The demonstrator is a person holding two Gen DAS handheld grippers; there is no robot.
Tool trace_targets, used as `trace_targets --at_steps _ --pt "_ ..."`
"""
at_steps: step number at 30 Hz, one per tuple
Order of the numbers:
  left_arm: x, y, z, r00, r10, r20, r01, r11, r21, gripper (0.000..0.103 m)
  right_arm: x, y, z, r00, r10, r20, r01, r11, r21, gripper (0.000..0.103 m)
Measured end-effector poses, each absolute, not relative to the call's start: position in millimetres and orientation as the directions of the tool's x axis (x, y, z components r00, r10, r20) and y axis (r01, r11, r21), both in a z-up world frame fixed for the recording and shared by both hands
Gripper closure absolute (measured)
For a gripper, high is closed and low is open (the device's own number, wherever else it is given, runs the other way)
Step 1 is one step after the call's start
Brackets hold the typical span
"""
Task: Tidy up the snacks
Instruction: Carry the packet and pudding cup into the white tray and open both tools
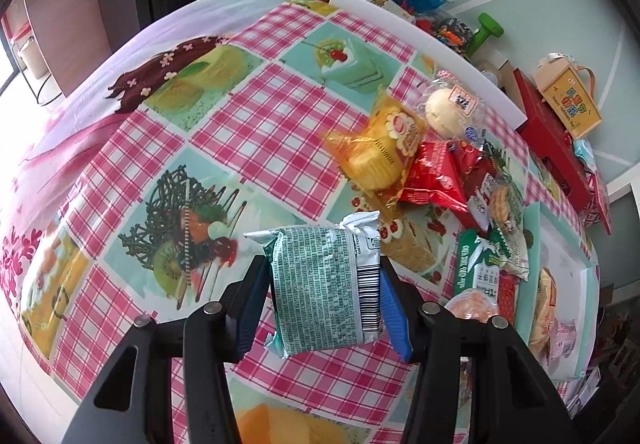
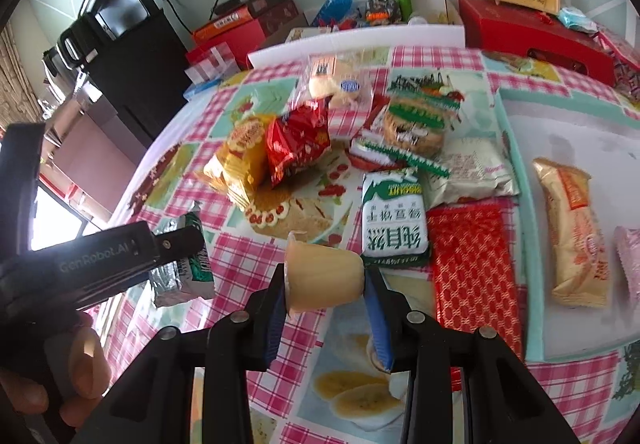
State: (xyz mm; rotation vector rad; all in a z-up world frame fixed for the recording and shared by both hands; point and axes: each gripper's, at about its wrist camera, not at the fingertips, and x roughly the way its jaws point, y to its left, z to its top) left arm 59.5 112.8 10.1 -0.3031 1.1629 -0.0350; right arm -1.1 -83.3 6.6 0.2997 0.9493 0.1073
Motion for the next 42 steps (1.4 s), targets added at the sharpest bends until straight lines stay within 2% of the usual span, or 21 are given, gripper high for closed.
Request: trace_targets --at_steps 11,20,34,42 --pt "56.3 91.4 26.5 0.435 -0.196 -0.879 -0.078 0.964 -0.254 0.049 -9.1 -112.6 33.9 0.647 0.183 -0.740 0.087 0.947 0.310 0.064" --pt "63.7 43.8 49.9 0.461 -0.216 -0.861 0.024 0.973 -0.231 0.049 -14.5 -168.2 52.4 0.699 0.085 -0.710 0.209 0.925 0.317 0.064" --pt "76.5 -91.4 80.3 0.440 -0.327 -0.836 0.301 0.931 -0.206 0.049 -39.6 -295.5 50.7 0.689 -0.131 -0.712 0.492 0.806 0.329 0.064" --pt "81.4 -160.1 69.1 0.408 -0.372 -0.834 0.407 0.892 -0.199 0.048 -53.1 -352.9 35.5 0.651 -0.204 -0.731 0.609 0.716 0.343 0.064"
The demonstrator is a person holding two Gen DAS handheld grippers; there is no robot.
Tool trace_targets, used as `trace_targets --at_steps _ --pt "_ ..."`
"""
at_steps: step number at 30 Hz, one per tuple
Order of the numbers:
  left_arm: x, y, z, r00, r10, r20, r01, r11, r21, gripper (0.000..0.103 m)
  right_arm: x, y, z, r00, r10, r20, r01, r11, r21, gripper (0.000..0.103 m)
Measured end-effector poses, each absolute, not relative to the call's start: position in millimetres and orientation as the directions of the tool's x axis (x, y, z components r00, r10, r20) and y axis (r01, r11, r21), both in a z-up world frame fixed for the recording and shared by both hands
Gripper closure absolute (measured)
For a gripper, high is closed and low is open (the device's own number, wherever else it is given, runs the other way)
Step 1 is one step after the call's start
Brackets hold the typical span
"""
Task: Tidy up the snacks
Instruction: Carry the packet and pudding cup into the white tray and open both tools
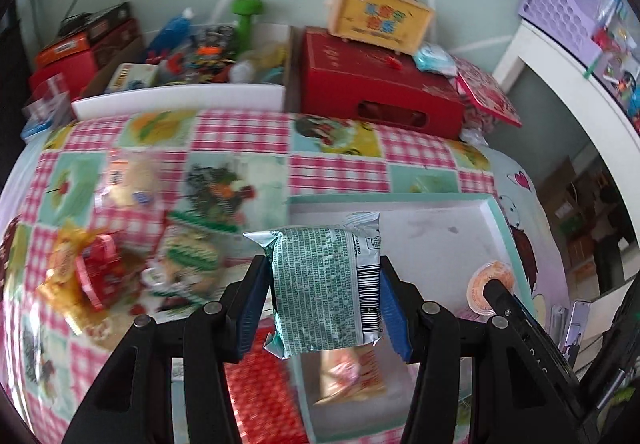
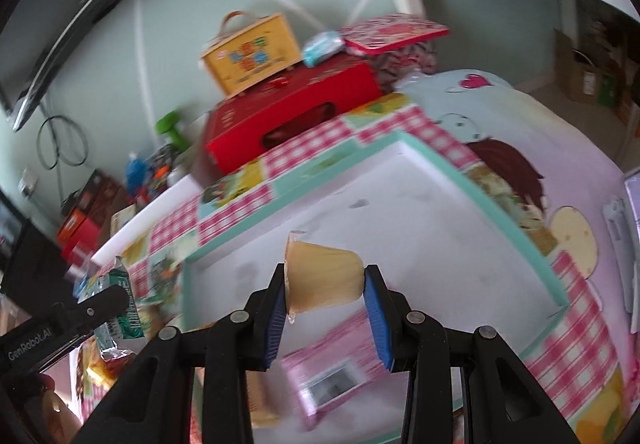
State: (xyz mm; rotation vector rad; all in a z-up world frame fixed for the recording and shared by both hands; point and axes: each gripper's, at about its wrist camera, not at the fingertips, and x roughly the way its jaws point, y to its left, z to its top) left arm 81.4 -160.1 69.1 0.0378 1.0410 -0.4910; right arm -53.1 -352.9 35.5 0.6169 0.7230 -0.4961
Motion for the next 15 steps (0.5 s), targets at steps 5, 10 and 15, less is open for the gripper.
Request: trace_targets --at_steps 5,10,15 --pt "85.9 -189.7 51.6 0.382 -0.365 -0.849 0.432 0.882 -0.185 0.048 -55.6 -368.6 24.0 0.627 -0.214 -0.749 0.639 0.691 0.338 0.064" --pt "93.0 -210.6 37.5 0.365 -0.355 -0.861 0.446 0.878 -0.172 0.048 -57.3 -373.6 15.8 0.616 -0.212 -0.758 0.650 0.680 0.339 0.064" --pt "98.5 -224.1 23.3 0.344 -0.339 -0.876 0.449 0.879 -0.164 0.048 -53.1 -371.0 12.9 0.610 -0.203 -0.766 0.647 0.686 0.333 0.064"
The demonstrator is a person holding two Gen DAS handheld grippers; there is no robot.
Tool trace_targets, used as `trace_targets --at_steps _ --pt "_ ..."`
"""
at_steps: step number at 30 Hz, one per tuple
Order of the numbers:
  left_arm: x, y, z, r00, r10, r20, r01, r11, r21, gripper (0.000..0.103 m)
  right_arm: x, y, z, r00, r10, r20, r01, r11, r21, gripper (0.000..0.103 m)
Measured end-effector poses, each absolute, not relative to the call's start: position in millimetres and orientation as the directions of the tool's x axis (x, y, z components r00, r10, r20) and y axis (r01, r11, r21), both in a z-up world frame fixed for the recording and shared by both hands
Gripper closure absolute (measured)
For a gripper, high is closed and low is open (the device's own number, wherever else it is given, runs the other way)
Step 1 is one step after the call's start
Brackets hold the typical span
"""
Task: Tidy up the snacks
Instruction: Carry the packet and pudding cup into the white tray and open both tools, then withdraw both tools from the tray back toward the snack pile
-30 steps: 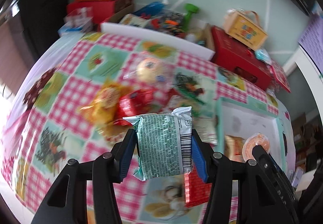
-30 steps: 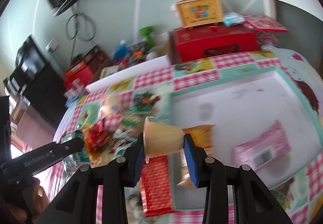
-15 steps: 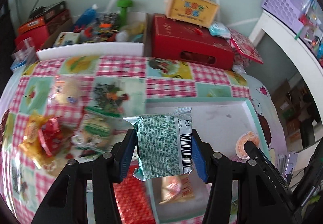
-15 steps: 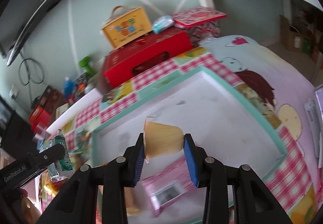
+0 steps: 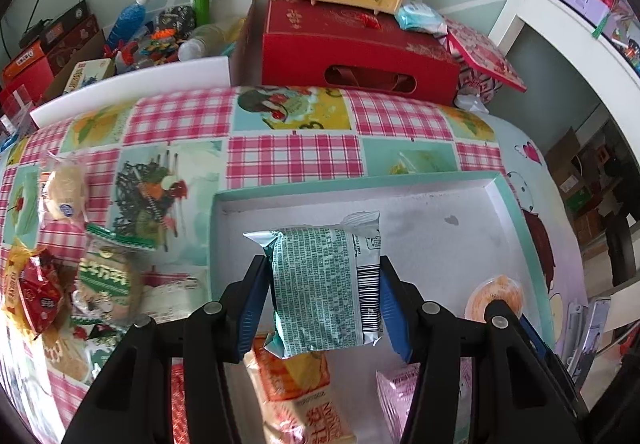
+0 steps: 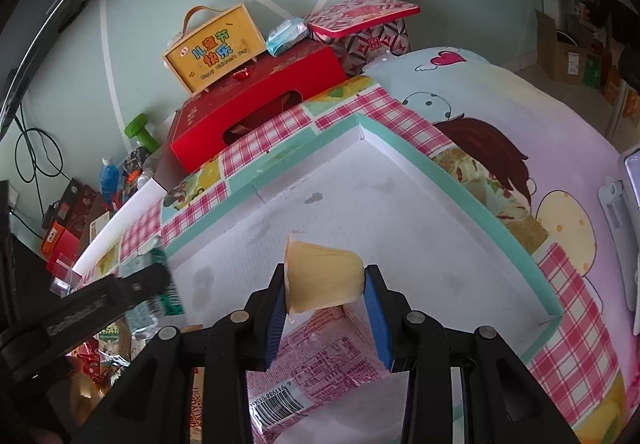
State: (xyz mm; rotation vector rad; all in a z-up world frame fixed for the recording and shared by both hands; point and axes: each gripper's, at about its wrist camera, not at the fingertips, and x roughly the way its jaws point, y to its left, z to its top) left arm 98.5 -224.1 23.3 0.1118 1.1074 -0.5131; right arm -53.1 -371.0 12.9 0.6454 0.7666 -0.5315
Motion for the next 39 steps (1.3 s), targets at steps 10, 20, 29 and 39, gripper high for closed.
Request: trace_targets --at_steps 10,20,29,39 --pt "103.1 -233.5 11.5 0.325 -0.321 -0.890 0.441 0.884 -0.158 0.048 -52.2 -371.6 10.4 0.602 -0.205 -0.772 0.651 0.686 0.326 0.064" --pt "98.7 -223.3 23.2 0.343 -0.306 -0.888 0.429 0.892 -0.141 0.031 -54.0 -373.2 10.6 0.593 -0.211 -0.777 0.664 0.674 0.324 0.063" --pt "100.2 -202.4 29.7 0.386 -0.266 -0.883 0.383 0.917 -0.109 0.018 -50.9 -371.0 10.4 0.597 -0.189 -0.779 0.645 0.691 0.327 0.025" --pt "107.9 -173.8 23.8 0.437 -0.204 -0.876 0.302 0.951 -0.071 0.012 -45.2 -364.3 11.2 0.587 -0.207 -0.783 0.631 0.722 0.283 0.000"
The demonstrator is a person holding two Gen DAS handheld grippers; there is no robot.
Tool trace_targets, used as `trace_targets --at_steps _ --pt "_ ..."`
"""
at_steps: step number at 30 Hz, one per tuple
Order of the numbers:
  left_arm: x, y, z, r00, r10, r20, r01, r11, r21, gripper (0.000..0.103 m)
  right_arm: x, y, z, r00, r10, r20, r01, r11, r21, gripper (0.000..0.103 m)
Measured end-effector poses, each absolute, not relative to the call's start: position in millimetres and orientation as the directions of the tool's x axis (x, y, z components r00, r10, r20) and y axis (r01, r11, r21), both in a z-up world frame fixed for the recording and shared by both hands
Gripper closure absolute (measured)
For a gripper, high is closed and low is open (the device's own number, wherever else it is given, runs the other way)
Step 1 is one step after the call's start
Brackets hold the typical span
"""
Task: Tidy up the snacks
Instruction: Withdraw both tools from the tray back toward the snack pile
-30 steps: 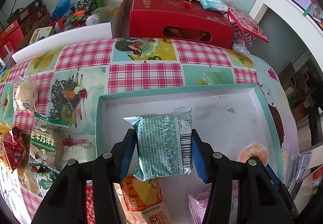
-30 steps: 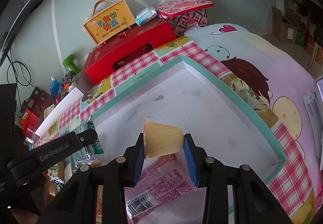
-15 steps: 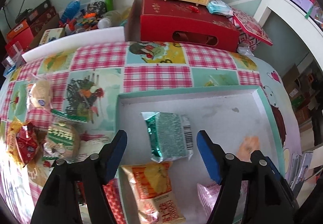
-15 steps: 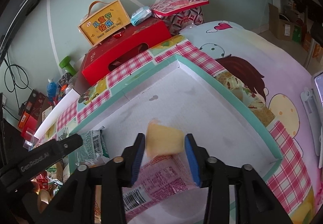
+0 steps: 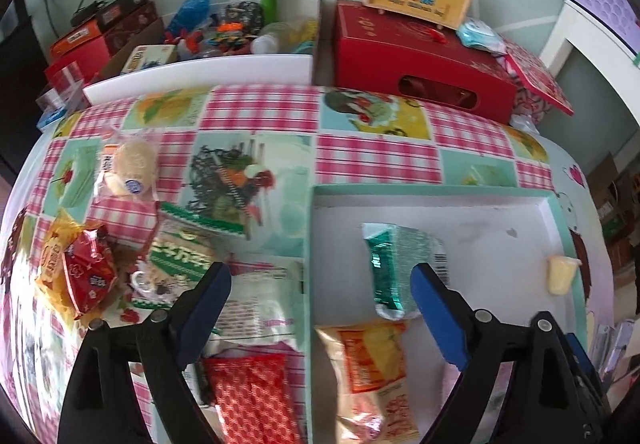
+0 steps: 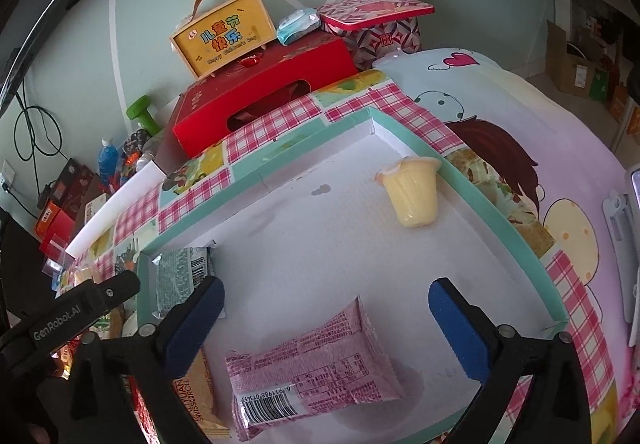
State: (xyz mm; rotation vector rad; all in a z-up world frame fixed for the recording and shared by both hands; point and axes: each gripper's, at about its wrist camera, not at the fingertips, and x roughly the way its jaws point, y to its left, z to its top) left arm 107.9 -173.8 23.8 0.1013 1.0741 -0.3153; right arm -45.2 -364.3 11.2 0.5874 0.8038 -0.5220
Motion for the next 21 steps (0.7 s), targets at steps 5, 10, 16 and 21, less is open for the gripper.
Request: trace_targets --at_steps 5,10,16,21 --pt "110.9 -161.6 22.0 0.463 -0.189 -0.866 0.280 0.958 -0.059 0.011 -42.9 -359.7 13.5 0.580 -0.235 -0.780 0.625 0.743 0.241 0.000" --pt "113.8 -147.9 22.8 0.458 -0.178 -0.871 0.251 0.966 -0.065 0.012 -44.1 -357.5 17.8 0.615 -0.219 -0.757 0.600 0.753 0.269 0.000" --pt "112.0 -125.6 29.1 0.461 -0.148 -0.875 0.224 0.974 -0.047 0.012 -41.6 -350.5 22.8 0.611 -0.238 -0.755 0.597 0.765 0.242 0.000" --pt "107.1 -104.7 41.7 0.481 -0.145 -0.865 0.216 0.975 -0.044 0.012 -40.7 -344.2 25.2 0.614 -0.224 -0.757 0.582 0.776 0.243 0.000"
